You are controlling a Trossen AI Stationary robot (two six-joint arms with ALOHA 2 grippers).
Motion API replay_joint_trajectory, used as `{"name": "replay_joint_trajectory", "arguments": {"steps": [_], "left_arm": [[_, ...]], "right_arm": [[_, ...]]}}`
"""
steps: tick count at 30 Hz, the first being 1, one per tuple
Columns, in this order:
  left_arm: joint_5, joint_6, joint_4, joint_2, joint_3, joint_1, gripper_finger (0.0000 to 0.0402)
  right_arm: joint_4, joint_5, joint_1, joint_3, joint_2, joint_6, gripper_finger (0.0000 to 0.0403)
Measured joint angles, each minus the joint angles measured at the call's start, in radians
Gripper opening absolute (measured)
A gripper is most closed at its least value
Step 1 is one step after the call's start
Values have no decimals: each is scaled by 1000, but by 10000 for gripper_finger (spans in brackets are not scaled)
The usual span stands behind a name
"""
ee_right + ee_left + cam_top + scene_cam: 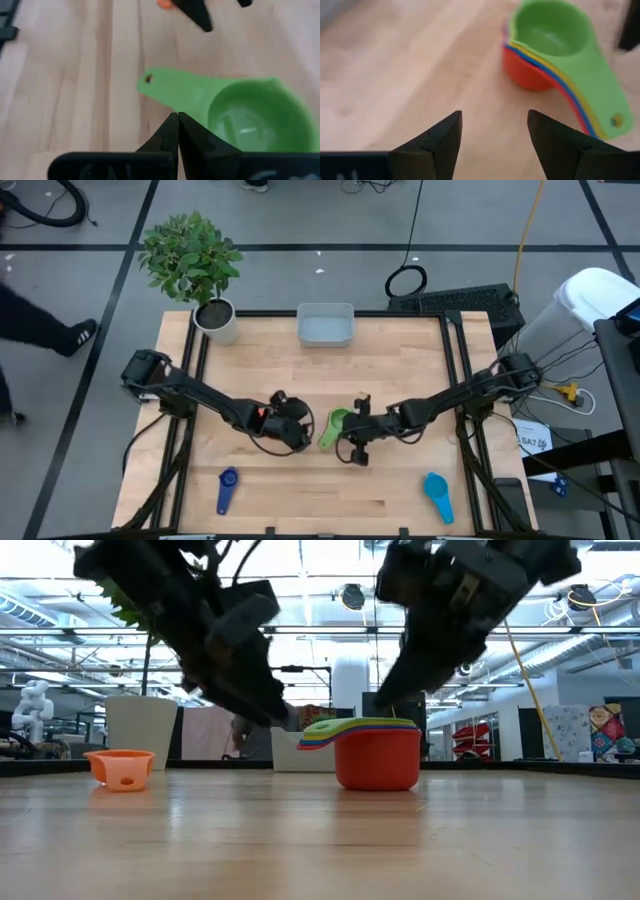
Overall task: Nest measuring cups in basket
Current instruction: Stack the light blue measuring cup on top of the green measuring cup
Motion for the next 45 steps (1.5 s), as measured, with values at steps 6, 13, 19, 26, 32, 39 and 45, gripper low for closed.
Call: {"name": "replay_joint_trajectory", "arguments": {"steps": [6, 13, 19, 26, 32, 39, 45], "left_arm": [[-39, 34, -110, -102, 0, -6, 230], [-43, 45, -149, -161, 0, -57, 229], [-48, 113, -247, -186, 2, -117, 229], [-48, 110, -324, -198, 0, -163, 230], [-47, 109, -314, -198, 0, -173, 229], [-54, 112, -317, -198, 0, -172, 230], [-70, 118, -319, -198, 0, -172, 230]], "right_arm": [[-268, 13, -4, 1, -160, -36, 0], [-730, 24, 84, 1, -354, 93, 0], [-879, -139, 221, 1, -359, 155, 0], [-933, -242, 369, 0, -304, 329, 1], [-918, -265, 443, -1, -344, 531, 66], [-909, -291, 551, -1, -362, 794, 170], [-907, -242, 643, -1, -358, 969, 172]]}}
